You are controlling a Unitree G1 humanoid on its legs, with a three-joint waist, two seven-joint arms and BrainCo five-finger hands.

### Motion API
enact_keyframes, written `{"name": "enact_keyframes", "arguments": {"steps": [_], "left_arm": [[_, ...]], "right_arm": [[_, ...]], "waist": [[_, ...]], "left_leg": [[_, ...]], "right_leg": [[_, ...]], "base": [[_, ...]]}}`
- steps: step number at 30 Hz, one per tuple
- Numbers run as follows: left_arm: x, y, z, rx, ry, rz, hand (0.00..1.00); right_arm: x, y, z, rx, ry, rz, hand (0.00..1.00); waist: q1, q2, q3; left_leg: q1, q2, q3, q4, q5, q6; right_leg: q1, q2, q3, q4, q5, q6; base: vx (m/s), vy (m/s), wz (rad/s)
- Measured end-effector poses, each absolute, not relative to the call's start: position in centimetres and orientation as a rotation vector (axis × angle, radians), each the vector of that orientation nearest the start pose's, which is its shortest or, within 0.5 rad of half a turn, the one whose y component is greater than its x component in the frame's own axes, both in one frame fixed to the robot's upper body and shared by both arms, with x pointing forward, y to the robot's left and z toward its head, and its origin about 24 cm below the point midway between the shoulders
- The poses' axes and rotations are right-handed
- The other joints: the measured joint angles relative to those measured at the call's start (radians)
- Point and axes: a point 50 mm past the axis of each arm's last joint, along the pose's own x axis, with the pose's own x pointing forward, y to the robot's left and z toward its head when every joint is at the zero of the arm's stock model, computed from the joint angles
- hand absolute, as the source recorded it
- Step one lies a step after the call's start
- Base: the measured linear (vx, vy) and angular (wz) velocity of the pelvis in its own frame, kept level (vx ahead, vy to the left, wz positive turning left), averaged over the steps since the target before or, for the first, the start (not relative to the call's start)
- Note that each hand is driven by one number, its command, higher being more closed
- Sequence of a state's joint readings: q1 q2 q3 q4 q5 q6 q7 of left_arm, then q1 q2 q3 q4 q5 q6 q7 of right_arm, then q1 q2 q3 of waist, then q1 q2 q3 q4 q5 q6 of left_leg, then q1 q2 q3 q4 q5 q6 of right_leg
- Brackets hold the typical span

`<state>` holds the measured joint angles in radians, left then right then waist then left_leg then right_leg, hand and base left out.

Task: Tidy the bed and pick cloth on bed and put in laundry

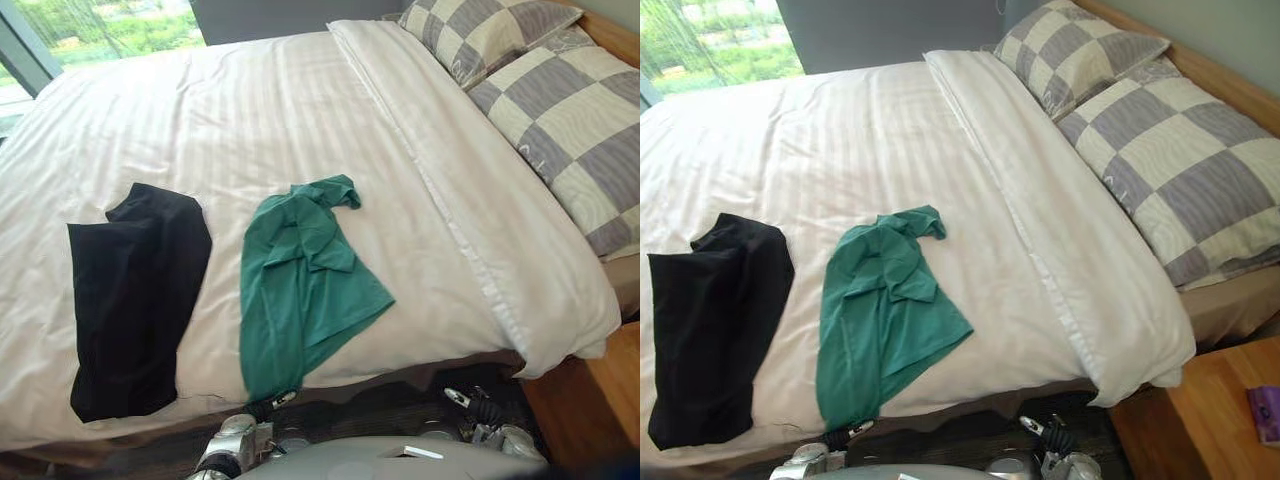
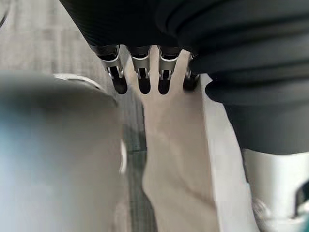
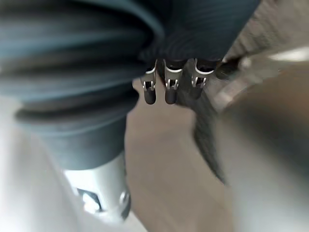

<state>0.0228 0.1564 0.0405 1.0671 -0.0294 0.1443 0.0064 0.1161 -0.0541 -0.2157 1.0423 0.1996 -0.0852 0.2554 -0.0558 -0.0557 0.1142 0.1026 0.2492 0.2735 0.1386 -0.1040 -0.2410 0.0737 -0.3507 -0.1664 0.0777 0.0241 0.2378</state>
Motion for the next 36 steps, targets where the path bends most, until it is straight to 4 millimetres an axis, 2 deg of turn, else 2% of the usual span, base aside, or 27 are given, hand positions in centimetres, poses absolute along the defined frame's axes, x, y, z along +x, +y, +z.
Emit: {"name": "enact_keyframes", "arguments": {"steps": [1,2,4,5,6,8,9,12,13,15,17,18,20,21,22,24,25,26,27,28,29,30,32,33,34,35,36], "left_arm": [[9.8,21.6,-16.1,0.099,1.24,0.149,0.0],[9.9,21.2,-16.1,0.111,1.238,0.14,0.0],[10.1,20.9,-16.1,0.128,1.233,0.127,0.0],[10.6,20.7,-16.0,0.148,1.223,0.104,0.0],[11.2,20.0,-16.0,0.192,1.213,0.043,0.0],[12.0,18.7,-15.9,0.21,1.197,-0.019,0.0],[12.4,16.6,-16.0,0.188,1.193,-0.079,0.0],[12.8,15.1,-15.8,0.167,1.165,-0.117,0.0],[12.9,15.0,-15.8,0.168,1.157,-0.113,0.0],[14.2,14.9,-15.2,0.171,1.089,-0.1,0.0],[15.9,14.5,-14.4,0.173,0.994,-0.097,0.0],[16.0,14.3,-14.4,0.175,0.991,-0.104,0.0],[15.6,14.0,-14.6,0.164,1.001,-0.118,0.0],[15.4,13.9,-14.6,0.141,1.004,-0.109,0.0],[15.1,13.9,-14.7,0.106,1.011,-0.09,0.0],[15.1,14.5,-14.8,0.071,1.017,-0.032,0.0],[15.5,15.2,-14.6,0.066,1.01,0.01,0.0],[16.4,15.8,-14.2,0.073,0.981,0.036,0.0],[16.8,16.0,-14.0,0.067,0.971,0.053,0.0],[16.6,16.3,-14.1,0.068,0.98,0.076,0.0],[15.7,16.3,-14.6,0.069,1.022,0.084,0.0],[15.7,17.0,-14.6,0.083,1.019,0.102,0.0],[15.7,17.7,-14.5,0.093,1.025,0.128,0.0],[15.2,18.3,-14.7,0.094,1.041,0.161,0.0],[14.5,18.7,-14.9,0.099,1.058,0.175,0.0],[13.7,19.5,-15.1,0.093,1.079,0.213,0.0],[13.2,20.0,-15.2,0.113,1.095,0.223,0.0]], "right_arm": [[9.1,-18.9,-15.9,0.344,0.986,-0.112,0.0],[9.6,-18.4,-15.7,0.299,0.971,-0.036,0.0],[10.7,-18.3,-15.3,0.227,0.936,0.066,0.0],[11.3,-18.1,-15.1,0.191,0.927,0.112,0.0],[11.8,-17.4,-14.9,0.157,0.915,0.171,0.0],[12.5,-17.2,-14.6,0.144,0.891,0.201,0.0],[12.6,-17.1,-14.6,0.115,0.898,0.226,0.0],[13.1,-16.3,-14.6,0.068,0.902,0.302,0.0],[13.4,-16.0,-14.5,0.062,0.899,0.32,0.0],[14.0,-15.1,-14.5,0.036,0.904,0.376,0.0],[14.8,-14.5,-14.6,-0.004,0.951,0.399,0.0],[15.0,-14.4,-14.7,-0.012,0.958,0.384,0.0],[15.1,-15.6,-14.6,-0.016,0.953,0.322,0.0],[15.1,-16.1,-14.5,-0.019,0.95,0.295,0.0],[14.7,-17.0,-14.6,-0.033,0.955,0.261,0.0],[14.7,-17.7,-14.5,-0.041,0.945,0.213,0.0],[14.9,-17.6,-14.4,-0.053,0.936,0.209,0.0],[14.7,-17.4,-14.5,-0.061,0.93,0.207,0.0],[14.7,-17.5,-14.5,-0.074,0.927,0.202,0.0],[14.7,-17.9,-14.4,-0.095,0.923,0.183,0.0],[14.4,-18.8,-14.4,-0.128,0.917,0.145,0.0],[13.6,-19.4,-14.6,-0.141,0.927,0.103,0.0],[12.5,-19.5,-14.9,-0.142,0.942,0.072,0.0],[12.5,-19.8,-14.8,-0.155,0.934,0.055,0.0],[12.7,-19.9,-14.7,-0.176,0.918,0.07,0.0],[13.0,-19.7,-14.5,-0.198,0.896,0.096,0.0],[12.7,-19.5,-14.6,-0.212,0.895,0.124,0.0]], "waist": [[0.002,-0.001,-0.001],[0.017,0.01,-0.008],[0.015,0.015,-0.008],[0.014,0.02,-0.006],[0.013,0.029,-0.008],[0.005,0.047,-0.004],[0.005,0.056,-0.001],[0.017,0.065,0.001],[0.018,0.059,0.004],[0.019,0.047,0.025],[0.034,0.074,0.074],[0.032,0.069,0.089],[0.01,0.093,0.084],[0.008,0.1,0.085],[0.014,0.097,0.087],[0.007,0.072,0.082],[0.006,0.039,0.097],[0.014,0.004,0.114],[0.022,-0.005,0.12],[0.04,0.017,0.112],[0.039,0.041,0.1],[0.04,0.032,0.099],[0.047,0.014,0.091],[0.054,0.022,0.092],[0.059,0.035,0.098],[0.061,0.028,0.097],[0.056,0.025,0.095]], "left_leg": [[0.015,0.008,0.021,-0.015,0.002,0.003],[0.039,0.02,0.065,-0.057,0.016,0.017],[0.036,0.022,0.084,-0.092,0.041,0.027],[0.033,0.023,0.081,-0.109,0.055,0.028],[0.016,0.021,0.057,-0.134,0.079,0.032],[-0.009,0.023,0.011,-0.148,0.099,0.066],[-0.018,-0.005,-0.034,-0.155,0.096,0.122],[-0.058,-0.045,-0.069,-0.071,0.074,0.186],[-0.087,-0.049,-0.073,-0.017,0.073,0.182],[-0.235,-0.059,-0.11,0.251,0.086,0.155],[-0.334,-0.032,-0.106,0.501,0.13,0.095],[-0.339,-0.019,-0.076,0.521,0.096,0.113],[-0.297,-0.014,-0.026,0.369,0.083,0.148],[-0.279,-0.008,-0.017,0.293,0.119,0.175],[-0.246,-0.017,-0.02,0.184,0.143,0.174],[-0.23,-0.076,-0.024,0.095,0.144,0.171],[-0.267,-0.097,-0.047,0.131,0.134,0.158],[-0.322,-0.111,-0.077,0.225,0.106,0.168],[-0.338,-0.099,-0.084,0.289,0.058,0.186],[-0.338,-0.07,-0.089,0.362,0.012,0.174],[-0.319,-0.053,-0.094,0.374,-0.102,0.117],[-0.32,-0.081,-0.079,0.403,-0.151,0.134],[-0.332,-0.106,-0.064,0.426,-0.171,0.163],[-0.323,-0.108,-0.045,0.398,-0.17,0.17],[-0.289,-0.109,-0.022,0.34,-0.15,0.174],[-0.227,-0.121,-0.004,0.228,-0.103,0.18],[-0.166,-0.135,-0.007,0.103,-0.053,0.182]], "right_leg": [[-0.006,0.007,-0.027,0.006,0.043,-0.015],[-0.033,0.022,-0.124,0.023,0.082,-0.088],[-0.073,0.038,-0.217,0.094,0.021,-0.125],[-0.082,0.063,-0.228,0.127,-0.028,-0.119],[-0.08,0.131,-0.201,0.131,-0.151,-0.11],[-0.076,0.171,-0.146,0.103,-0.173,-0.11],[-0.062,0.172,-0.144,0.078,-0.177,-0.109],[-0.007,0.149,-0.171,0.034,-0.181,-0.102],[0.006,0.142,-0.172,0.028,-0.183,-0.099],[0.021,0.12,-0.161,0.041,-0.199,-0.103],[0.081,0.1,-0.182,0.062,-0.185,-0.107],[0.115,0.075,-0.197,0.059,-0.184,-0.107],[0.14,0.054,-0.226,0.063,-0.18,-0.101],[0.141,0.051,-0.232,0.068,-0.18,-0.094],[0.131,0.031,-0.231,0.083,-0.184,-0.072],[0.103,0.007,-0.239,0.092,-0.182,-0.061],[0.1,-0.021,-0.24,0.089,-0.185,-0.056],[0.098,-0.055,-0.247,0.088,-0.173,-0.032],[0.097,-0.063,-0.244,0.086,-0.168,-0.024],[0.105,-0.053,-0.226,0.079,-0.162,-0.006],[0.114,-0.044,-0.211,0.065,-0.156,0.005],[0.13,-0.08,-0.203,0.062,-0.154,-0.007],[0.113,-0.113,-0.202,0.083,-0.109,-0.03],[0.059,-0.124,-0.213,0.139,-0.052,-0.13],[0.016,-0.125,-0.226,0.192,-0.038,-0.217],[-0.017,-0.086,-0.228,0.254,-0.076,-0.187],[-0.019,0.005,-0.226,0.256,-0.127,-0.136]], "base": [[-0.06,0.219,-0.45],[-0.06,0.197,-0.49],[-0.04,0.072,-0.3],[-0.07,-0.036,0.02],[-0.08,-0.062,0.24],[-0.09,-0.081,0.63],[-0.06,-0.067,0.68],[0.0,-0.018,0.66],[0.06,0.0,0.89],[0.07,0.0,0.69],[0.14,0.07,0.36],[0.15,0.114,0.29],[0.12,0.132,0.27],[0.15,0.21,0.11],[0.14,0.255,0.11],[0.11,0.22,0.38],[0.01,0.242,0.48],[-0.01,0.217,0.24],[-0.04,0.208,-0.19],[-0.01,0.179,-0.47],[0.0,0.351,-0.38],[0.03,0.407,-0.1],[0.03,0.331,-0.04],[-0.01,0.256,-0.38],[0.02,0.333,-0.54],[0.05,0.253,-0.32],[0.08,0.2,-0.07]]}}
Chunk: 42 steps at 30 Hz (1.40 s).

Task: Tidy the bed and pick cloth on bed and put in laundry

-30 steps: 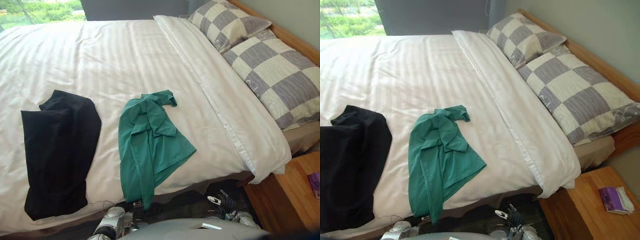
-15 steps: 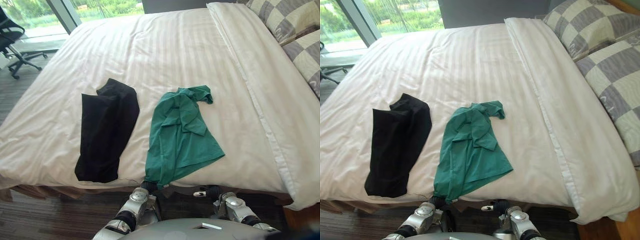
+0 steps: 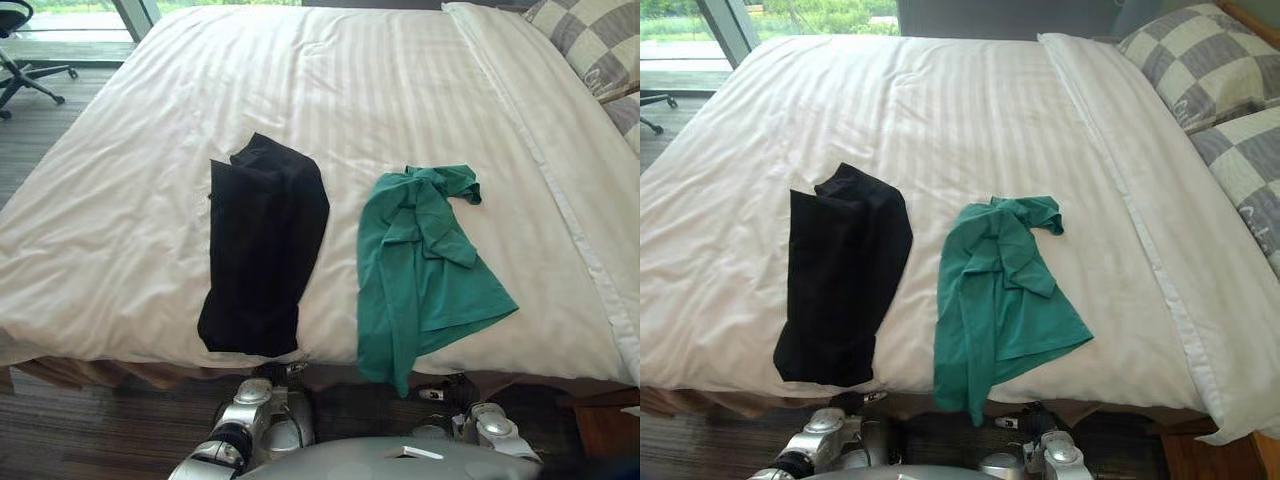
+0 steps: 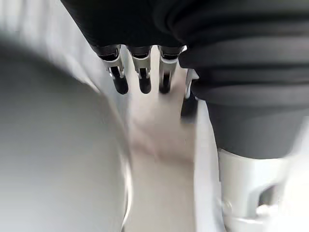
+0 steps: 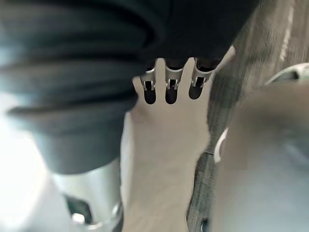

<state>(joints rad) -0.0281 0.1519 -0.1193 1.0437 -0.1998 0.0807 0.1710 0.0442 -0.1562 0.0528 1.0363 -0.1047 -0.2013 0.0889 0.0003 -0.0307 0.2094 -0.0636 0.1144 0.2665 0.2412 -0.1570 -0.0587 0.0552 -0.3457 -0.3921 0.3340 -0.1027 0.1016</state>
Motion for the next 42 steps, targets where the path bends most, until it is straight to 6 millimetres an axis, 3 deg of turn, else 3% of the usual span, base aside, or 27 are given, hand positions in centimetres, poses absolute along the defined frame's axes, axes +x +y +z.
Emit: {"name": "enact_keyframes", "arguments": {"steps": [1,3,4,6,7,13,17,21,23,25,26,29,30,32,34,35,37,38,39,41,42], "left_arm": [[13.0,20.1,-15.2,0.12,1.102,0.22,0.0],[13.3,19.8,-15.2,0.137,1.108,0.169,0.0],[13.4,19.7,-15.2,0.134,1.112,0.155,0.0],[13.4,18.6,-15.4,0.112,1.135,0.12,0.0],[12.5,17.9,-15.9,0.102,1.165,0.031,0.0],[12.8,17.9,-15.8,0.103,1.158,0.032,0.0],[12.2,18.4,-15.9,0.097,1.174,0.075,0.0],[11.1,19.5,-16.2,-0.116,1.206,0.372,0.0],[9.2,21.0,-16.5,-0.252,1.231,0.586,0.0],[5.2,23.2,-16.7,-0.416,1.255,0.888,0.0],[4.2,23.8,-16.6,-0.452,1.258,0.964,0.0],[-0.1,26.2,-16.2,-0.647,1.208,1.331,0.0],[-0.7,26.4,-16.1,-0.687,1.191,1.386,0.0],[-3.4,27.3,-15.7,-0.869,1.083,1.626,0.0],[-4.6,27.7,-15.4,-0.93,1.03,1.724,0.0],[-5.7,28.4,-15.0,-1.012,0.92,1.846,0.0],[-6.3,29.6,-14.4,-1.052,0.796,1.936,0.0],[-6.6,31.8,-13.3,-1.047,0.624,2.012,0.0],[-6.7,32.9,-12.6,-1.024,0.547,2.037,0.0],[-6.1,39.0,-8.3,-0.837,0.28,2.015,0.0],[-5.8,40.6,-6.8,-0.772,0.215,1.995,0.0]], "right_arm": [[12.7,-19.5,-14.6,-0.21,0.893,0.133,0.0],[12.6,-19.4,-14.6,-0.196,0.9,0.149,0.0],[12.5,-19.3,-14.7,-0.191,0.905,0.152,0.0],[12.4,-19.7,-14.7,-0.168,0.919,0.136,0.0],[10.7,-19.9,-15.6,0.0,1.009,0.027,0.0],[10.9,-19.9,-15.6,0.006,1.009,0.029,0.0],[10.8,-19.8,-15.7,0.106,1.029,-0.058,0.0],[8.1,-20.1,-16.6,0.373,1.123,-0.4,0.0],[6.6,-20.1,-17.1,0.523,1.168,-0.598,0.0],[5.0,-20.7,-17.3,0.672,1.193,-0.855,0.0],[4.6,-21.0,-17.3,0.706,1.188,-0.921,0.0],[3.1,-23.3,-17.0,0.832,1.122,-1.216,0.0],[2.9,-23.9,-16.9,0.84,1.104,-1.256,0.0],[2.0,-26.6,-16.2,0.864,1.016,-1.402,0.0],[1.7,-28.0,-15.7,0.881,0.958,-1.464,0.0],[1.3,-30.7,-14.6,0.883,0.839,-1.562,0.0],[1.4,-33.3,-13.3,0.839,0.739,-1.617,0.0],[1.8,-35.9,-11.8,0.789,0.614,-1.664,0.0],[2.0,-37.0,-11.0,0.762,0.557,-1.683,0.0],[2.9,-41.1,-7.4,0.608,0.359,-1.697,0.0],[3.4,-42.0,-6.3,0.563,0.31,-1.684,0.0]], "waist": [[-0.005,0.001,-0.001],[-0.025,0.001,-0.002],[-0.027,-0.004,-0.004],[-0.039,0.02,-0.007],[-0.045,0.017,-0.024],[-0.048,0.016,-0.026],[-0.065,0.014,-0.031],[-0.065,-0.003,-0.049],[-0.059,-0.011,-0.058],[-0.048,-0.006,-0.062],[-0.043,-0.006,-0.063],[-0.034,-0.002,-0.063],[-0.032,0.002,-0.063],[-0.008,0.011,-0.08],[-0.007,0.014,-0.085],[-0.008,0.008,-0.088],[-0.009,0.011,-0.094],[-0.012,0.004,-0.1],[-0.014,0.007,-0.102],[-0.012,0.008,-0.111],[-0.013,0.008,-0.115]], "left_leg": [[0.023,-0.003,-0.002,-0.053,0.023,0.0],[0.058,-0.037,-0.035,-0.195,0.119,0.006],[0.053,-0.055,-0.044,-0.212,0.143,0.018],[0.049,-0.075,-0.072,-0.262,0.193,0.043],[0.12,-0.085,-0.145,-0.346,0.247,0.021],[0.134,-0.064,-0.107,-0.346,0.241,0.01],[0.148,-0.07,-0.08,-0.346,0.232,0.016],[0.152,-0.099,-0.024,-0.346,0.227,0.022],[0.154,-0.118,-0.003,-0.347,0.227,0.023],[0.17,-0.124,-0.007,-0.347,0.227,0.023],[0.171,-0.124,-0.011,-0.347,0.227,0.023],[0.164,-0.124,-0.041,-0.348,0.223,0.022],[0.161,-0.122,-0.046,-0.348,0.216,0.025],[0.141,-0.123,-0.053,-0.348,0.201,0.041],[0.126,-0.127,-0.053,-0.348,0.2,0.043],[0.109,-0.134,-0.052,-0.348,0.2,0.046],[0.088,-0.139,-0.049,-0.348,0.204,0.047],[0.072,-0.143,-0.042,-0.348,0.204,0.047],[0.067,-0.142,-0.041,-0.348,0.204,0.047],[0.053,-0.139,-0.029,-0.348,0.205,0.046],[0.049,-0.137,-0.028,-0.348,0.205,0.045]], "right_leg": [[0.003,0.049,0.009,-0.012,-0.021,0.005],[0.008,0.233,0.063,-0.152,-0.062,-0.023],[0.02,0.248,0.076,-0.202,-0.067,-0.054],[0.024,0.254,0.077,-0.241,-0.042,-0.058],[0.093,0.267,0.083,-0.239,-0.098,-0.06],[0.087,0.269,0.104,-0.243,-0.097,-0.064],[0.091,0.258,0.101,-0.24,-0.103,-0.058],[0.122,0.22,0.06,-0.23,-0.112,-0.036],[0.136,0.199,0.04,-0.218,-0.117,-0.022],[0.151,0.193,0.026,-0.21,-0.096,0.01],[0.154,0.194,0.022,-0.21,-0.09,0.01],[0.163,0.2,0.016,-0.211,-0.068,0.0],[0.163,0.203,0.016,-0.211,-0.065,-0.002],[0.152,0.207,0.017,-0.215,-0.063,-0.003],[0.144,0.207,0.016,-0.224,-0.063,-0.003],[0.139,0.203,0.01,-0.24,-0.064,-0.006],[0.13,0.2,-0.004,-0.251,-0.069,-0.015],[0.125,0.198,-0.013,-0.262,-0.08,-0.029],[0.122,0.2,-0.022,-0.263,-0.084,-0.034],[0.107,0.201,-0.049,-0.262,-0.097,-0.044],[0.103,0.2,-0.05,-0.264,-0.098,-0.045]], "base": [[0.05,0.089,0.27],[0.08,0.04,0.45],[0.1,0.017,0.52],[0.08,0.016,0.35],[0.01,-0.001,0.11],[-0.04,-0.01,-0.14],[0.01,0.018,-0.14],[0.07,0.07,0.23],[0.09,0.095,0.34],[0.11,0.09,0.24],[0.11,0.086,0.26],[0.02,0.038,0.35],[-0.04,0.03,0.27],[-0.08,0.02,0.08],[-0.09,0.007,0.07],[-0.11,0.003,0.19],[-0.11,-0.002,0.26],[-0.1,-0.013,0.29],[-0.11,-0.028,0.35],[-0.1,-0.021,0.34],[-0.04,-0.003,0.22]]}}
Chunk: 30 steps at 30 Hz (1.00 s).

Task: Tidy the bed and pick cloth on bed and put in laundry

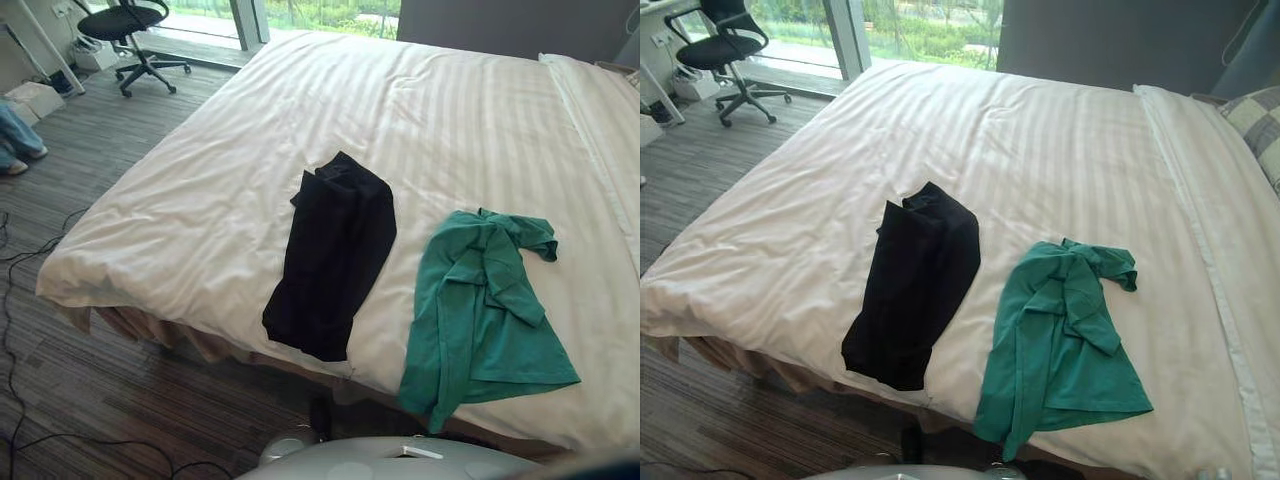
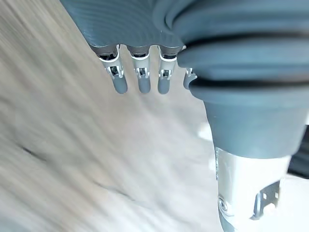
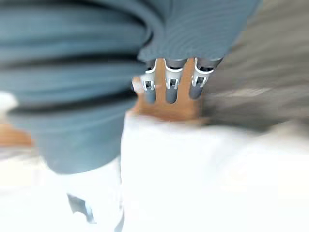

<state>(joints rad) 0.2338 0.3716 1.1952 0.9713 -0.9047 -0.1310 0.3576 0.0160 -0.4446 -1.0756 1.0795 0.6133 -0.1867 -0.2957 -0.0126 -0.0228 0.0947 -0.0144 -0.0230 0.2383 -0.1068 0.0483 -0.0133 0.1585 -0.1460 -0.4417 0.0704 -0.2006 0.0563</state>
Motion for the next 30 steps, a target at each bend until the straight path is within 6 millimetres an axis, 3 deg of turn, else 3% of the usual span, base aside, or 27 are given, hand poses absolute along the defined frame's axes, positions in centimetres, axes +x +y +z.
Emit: {"name": "enact_keyframes", "arguments": {"steps": [1,2,3,4,5,7,10,11,14,16,17,20,22,23,30], "left_arm": [[-4.7,43.8,-3.2,-0.627,0.068,1.941,0.0],[-4.1,45.1,-1.4,-0.57,-0.011,1.909,0.0],[-2.9,47.3,2.4,-0.457,-0.164,1.837,0.0],[-1.3,48.5,5.7,-0.361,-0.288,1.752,0.0],[-0.4,48.9,7.3,-0.306,-0.334,1.709,0.0],[3.4,49.0,12.0,-0.15,-0.476,1.531,0.0],[7.6,47.4,14.7,-0.004,-0.523,1.346,0.0],[8.4,47.1,15.0,0.017,-0.524,1.311,0.0],[12.9,45.0,15.9,0.106,-0.515,1.102,0.0],[17.1,42.8,16.0,0.156,-0.471,0.922,0.0],[18.0,42.3,16.0,0.164,-0.463,0.886,0.0],[22.7,38.9,15.2,0.267,-0.352,0.667,0.0],[24.6,37.4,14.7,0.309,-0.298,0.564,0.0],[26.0,36.1,13.6,0.351,-0.223,0.477,0.0],[28.5,32.8,8.9,0.529,0.032,0.266,0.0]], "right_arm": [[5.3,-43.7,-3.7,0.464,0.196,-1.628,0.0],[6.5,-44.4,-2.3,0.408,0.143,-1.585,0.0],[9.0,-45.3,0.6,0.283,0.062,-1.486,0.0],[11.3,-45.4,3.0,0.185,-0.003,-1.392,0.0],[12.4,-45.4,4.1,0.144,-0.031,-1.349,0.0],[16.1,-44.2,7.2,0.022,-0.106,-1.196,0.0],[19.1,-41.8,8.4,-0.081,-0.099,-1.007,0.0],[19.5,-41.3,8.3,-0.086,-0.093,-0.976,0.0],[21.3,-38.9,6.7,-0.096,-0.022,-0.823,0.0],[22.5,-37.3,6.2,-0.137,0.01,-0.701,0.0],[22.8,-36.9,6.1,-0.142,0.013,-0.673,0.0],[24.6,-34.7,6.4,-0.182,0.005,-0.521,0.0],[25.3,-33.7,6.6,-0.196,-0.003,-0.459,0.0],[25.7,-32.6,6.6,-0.207,-0.007,-0.394,0.0],[26.4,-29.8,6.3,-0.205,-0.015,-0.242,0.0]], "waist": [[-0.001,-0.01,-0.01],[0.0,-0.009,-0.01],[0.004,0.006,-0.009],[0.005,-0.005,-0.022],[0.006,0.0,-0.023],[0.007,0.002,-0.023],[0.014,-0.001,-0.025],[0.014,-0.001,-0.025],[0.01,-0.002,-0.026],[0.009,-0.001,-0.026],[0.007,-0.001,-0.026],[0.0,0.0,-0.026],[-0.006,0.003,-0.024],[-0.017,0.008,-0.023],[-0.051,0.041,-0.011]], "left_leg": [[-0.003,0.01,0.003,0.0,0.008,-0.001],[-0.004,0.017,0.003,0.0,0.02,0.001],[-0.003,0.025,0.008,0.0,0.046,0.004],[-0.003,0.027,0.017,0.0,0.053,0.008],[-0.003,0.028,0.023,0.0,0.054,0.009],[-0.003,0.026,0.03,0.0,0.052,0.012],[-0.002,0.023,0.059,0.001,0.044,0.02],[-0.001,0.022,0.063,0.001,0.043,0.022],[0.013,0.018,0.088,0.006,0.045,0.035],[0.022,0.018,0.1,0.007,0.046,0.037],[0.026,0.019,0.103,0.007,0.046,0.037],[0.048,0.027,0.111,0.007,0.049,0.033],[0.047,0.034,0.112,0.006,0.051,0.029],[0.047,0.04,0.115,0.005,0.055,0.024],[0.029,0.079,0.149,0.001,0.07,0.01]], "right_leg": [[-0.008,0.004,0.002,0.001,0.001,-0.002],[-0.009,0.009,0.005,0.002,0.001,-0.003],[-0.009,0.016,0.011,0.003,0.001,-0.003],[-0.009,0.017,0.015,0.003,0.002,-0.004],[-0.011,0.017,0.017,0.003,0.002,-0.005],[-0.014,0.014,0.028,0.002,0.003,-0.004],[-0.03,0.013,0.064,0.001,0.008,0.003],[-0.031,0.012,0.07,0.001,0.011,0.008],[-0.028,0.004,0.099,0.0,0.017,0.017],[-0.02,0.002,0.128,-0.001,0.018,0.017],[-0.018,0.002,0.13,-0.001,0.018,0.017],[-0.01,0.005,0.158,0.0,0.016,0.014],[-0.012,0.008,0.163,0.002,0.014,0.01],[-0.017,0.014,0.171,0.009,0.011,0.006],[-0.079,0.048,0.223,0.033,0.022,-0.021]], "base": [[0.01,-0.011,0.05],[0.0,-0.04,-0.06],[-0.01,-0.046,-0.12],[0.02,-0.032,-0.1],[0.04,-0.003,-0.08],[0.07,0.018,-0.1],[0.1,0.027,-0.28],[0.14,0.036,-0.29],[0.13,0.025,-0.27],[0.12,0.013,-0.22],[0.09,-0.012,-0.16],[0.03,-0.033,-0.21],[-0.01,-0.035,-0.12],[-0.03,-0.037,-0.1],[-0.06,-0.019,-0.21]]}}
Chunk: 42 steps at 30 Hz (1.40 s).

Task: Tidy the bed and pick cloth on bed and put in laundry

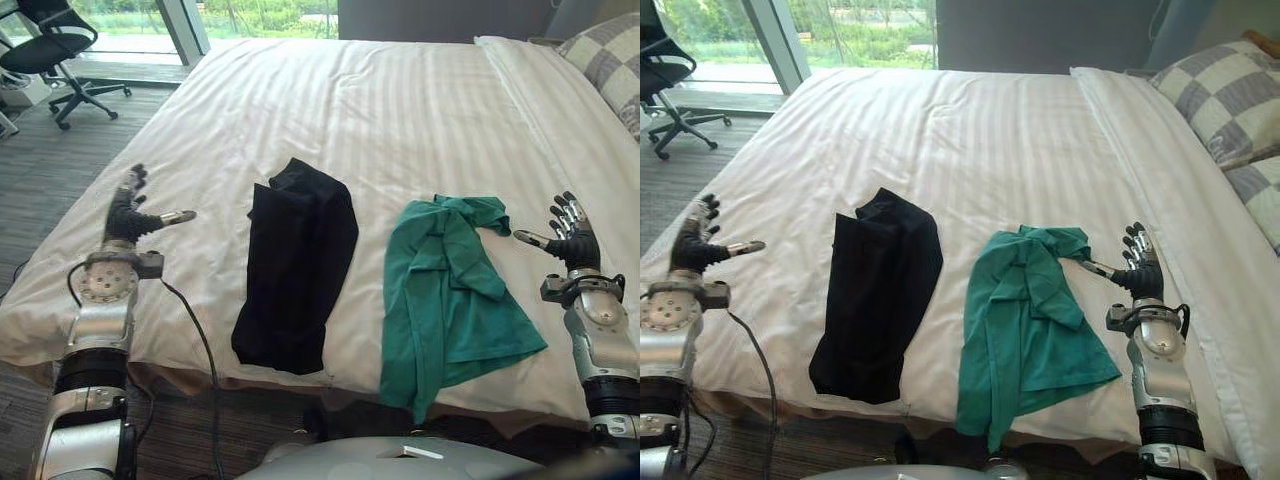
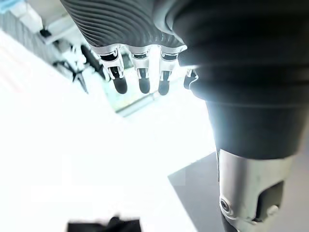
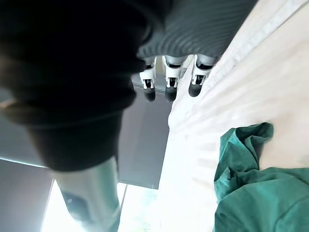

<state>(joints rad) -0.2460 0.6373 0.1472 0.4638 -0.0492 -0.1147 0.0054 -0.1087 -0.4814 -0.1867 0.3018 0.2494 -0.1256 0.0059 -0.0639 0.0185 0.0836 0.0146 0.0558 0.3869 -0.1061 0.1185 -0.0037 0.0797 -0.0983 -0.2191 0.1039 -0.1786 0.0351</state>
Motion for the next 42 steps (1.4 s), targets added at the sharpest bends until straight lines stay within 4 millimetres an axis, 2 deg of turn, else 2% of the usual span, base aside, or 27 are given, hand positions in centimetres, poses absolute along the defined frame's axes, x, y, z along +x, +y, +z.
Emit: {"name": "enact_keyframes", "arguments": {"steps": [3,6,9,10,12,15,17,22,24,25,28,29,32,34,36,39,42], "left_arm": [[29.3,31.6,7.9,0.636,0.093,0.202,0.0],[30.6,30.5,8.0,0.724,0.117,0.169,0.0],[31.5,30.0,7.4,0.734,0.171,0.182,0.0],[32.3,29.4,7.6,0.725,0.175,0.189,0.0],[33.2,29.0,8.3,0.75,0.174,0.194,0.0],[34.6,28.7,10.3,0.76,0.138,0.234,0.0],[34.8,28.5,10.4,0.798,0.158,0.238,0.0],[35.2,27.0,9.4,0.799,0.202,0.238,0.0],[35.6,26.8,10.1,0.808,0.182,0.27,0.0],[35.9,26.7,10.7,0.805,0.175,0.28,1.0],[36.8,26.3,11.2,0.786,0.182,0.282,1.0],[36.8,26.3,11.2,0.786,0.181,0.283,1.0],[37.3,26.0,12.3,0.854,0.138,0.293,1.0],[37.3,25.9,12.4,0.879,0.12,0.284,1.0],[36.9,25.2,11.8,0.864,0.091,0.232,1.0],[35.3,22.9,10.7,0.771,-0.01,0.097,1.0],[33.1,20.6,9.5,0.609,-0.102,-0.041,1.0]], "right_arm": [[26.4,-28.3,6.2,-0.199,-0.021,-0.179,0.0],[26.3,-27.3,6.1,-0.176,-0.029,-0.147,0.0],[26.4,-26.9,6.5,-0.174,-0.041,-0.131,0.0],[26.6,-26.7,7.0,-0.174,-0.064,-0.125,0.0],[27.2,-26.4,7.7,-0.17,-0.089,-0.118,0.0],[28.5,-25.9,9.5,-0.164,-0.154,-0.11,0.0],[28.7,-25.2,11.2,-0.167,-0.221,-0.091,0.0],[28.4,-24.2,13.5,-0.173,-0.324,-0.061,0.0],[28.5,-23.5,14.8,-0.175,-0.38,-0.037,0.0],[28.5,-23.1,15.8,-0.176,-0.421,-0.021,0.0],[28.9,-21.9,18.0,-0.181,-0.505,0.031,0.0],[28.9,-21.8,18.1,-0.181,-0.508,0.032,0.0],[29.4,-20.4,20.4,-0.192,-0.583,0.104,0.0],[29.6,-19.9,20.8,-0.198,-0.595,0.132,0.0],[29.8,-19.2,20.8,-0.243,-0.582,0.151,0.0],[30.4,-19.0,19.9,-0.38,-0.525,0.149,0.0],[32.2,-20.2,18.2,-0.44,-0.394,0.098,0.0]], "waist": [[-0.007,0.017,0.01],[-0.024,0.025,0.016],[-0.035,0.04,0.037],[-0.039,0.046,0.073],[-0.045,0.053,0.097],[-0.052,0.05,0.17],[-0.055,0.055,0.205],[-0.061,0.047,0.265],[-0.058,0.044,0.292],[-0.061,0.047,0.305],[-0.06,0.047,0.307],[-0.06,0.047,0.307],[-0.056,0.043,0.31],[-0.053,0.04,0.312],[-0.044,0.039,0.312],[-0.026,0.035,0.314],[-0.011,0.016,0.318]], "left_leg": [[-0.011,0.017,0.019,0.0,0.006,-0.003],[-0.046,0.03,0.03,0.0,0.019,-0.004],[-0.068,0.034,0.043,0.0,0.028,-0.001],[-0.074,0.034,0.049,0.001,0.03,0.001],[-0.113,0.035,0.054,0.001,0.038,0.003],[-0.142,0.035,0.076,0.002,0.044,0.003],[-0.165,0.028,0.099,0.005,0.045,0.001],[-0.214,0.006,0.14,0.002,0.046,-0.008],[-0.23,0.006,0.167,0.002,0.045,-0.008],[-0.237,0.007,0.194,0.002,0.041,-0.012],[-0.256,0.005,0.265,0.004,0.037,-0.016],[-0.257,0.005,0.265,0.004,0.037,-0.016],[-0.27,0.007,0.298,0.005,0.039,-0.013],[-0.269,0.009,0.304,0.006,0.043,-0.01],[-0.258,0.008,0.302,0.006,0.04,0.0],[-0.225,-0.003,0.257,0.007,0.044,0.024],[-0.198,-0.019,0.173,0.007,0.044,0.025]], "right_leg": [[-0.021,0.016,0.023,-0.004,0.018,-0.006],[-0.065,0.029,0.04,-0.003,0.034,-0.01],[-0.093,0.031,0.052,0.005,0.048,-0.009],[-0.114,0.03,0.065,0.022,0.049,-0.008],[-0.168,0.028,0.074,0.056,0.049,-0.008],[-0.234,0.025,0.104,0.106,0.049,-0.006],[-0.292,0.016,0.127,0.155,0.038,0.0],[-0.42,-0.017,0.157,0.296,-0.015,0.003],[-0.456,-0.02,0.172,0.321,-0.017,0.002],[-0.473,-0.024,0.177,0.33,-0.018,0.003],[-0.522,-0.036,0.198,0.363,-0.028,0.007],[-0.523,-0.036,0.199,0.364,-0.028,0.007],[-0.542,-0.037,0.205,0.356,-0.027,0.011],[-0.533,-0.035,0.205,0.342,-0.019,0.016],[-0.504,-0.036,0.198,0.315,-0.009,0.024],[-0.429,-0.052,0.155,0.284,-0.005,0.03],[-0.349,-0.071,0.098,0.262,-0.008,0.035]], "base": [[-0.05,-0.002,-0.23],[-0.05,0.007,-0.14],[-0.02,0.027,-0.17],[-0.06,0.033,-0.16],[-0.07,0.037,-0.13],[-0.07,0.021,-0.23],[-0.05,0.012,-0.24],[-0.02,-0.013,-0.11],[-0.02,-0.028,-0.15],[-0.01,-0.013,-0.09],[0.01,0.006,-0.06],[0.01,0.006,-0.07],[0.01,0.001,0.01],[0.03,0.017,-0.01],[0.04,0.033,0.07],[0.08,0.027,0.37],[0.08,-0.002,0.69]]}}
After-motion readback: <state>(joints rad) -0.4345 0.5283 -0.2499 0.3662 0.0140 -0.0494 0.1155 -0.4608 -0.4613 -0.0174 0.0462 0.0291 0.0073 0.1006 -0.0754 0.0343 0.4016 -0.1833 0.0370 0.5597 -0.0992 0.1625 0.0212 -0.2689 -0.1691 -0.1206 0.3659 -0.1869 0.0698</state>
